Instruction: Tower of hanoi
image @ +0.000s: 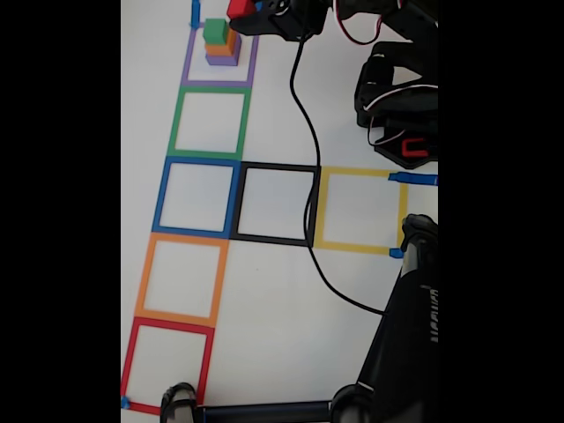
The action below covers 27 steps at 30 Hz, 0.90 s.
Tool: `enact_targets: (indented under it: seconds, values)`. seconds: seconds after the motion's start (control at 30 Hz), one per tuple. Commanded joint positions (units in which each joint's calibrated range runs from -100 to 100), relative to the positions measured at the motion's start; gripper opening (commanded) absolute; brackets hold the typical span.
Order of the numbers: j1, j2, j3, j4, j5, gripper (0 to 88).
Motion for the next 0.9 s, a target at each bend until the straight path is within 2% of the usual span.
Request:
enact_targets:
  seconds: [0.0,0.3,0.6,0.87]
  values:
    - [-5.58,7.01,12.69,-25.16,0.54,0.1]
    - [-11.33,31.39,28.87,-67.10,0.54,0.1]
    - [-10.37,57.39,29.42,-97.39,0.54,0.1]
    - [-7.50,80.08,28.96,-119.01,0.54,0.1]
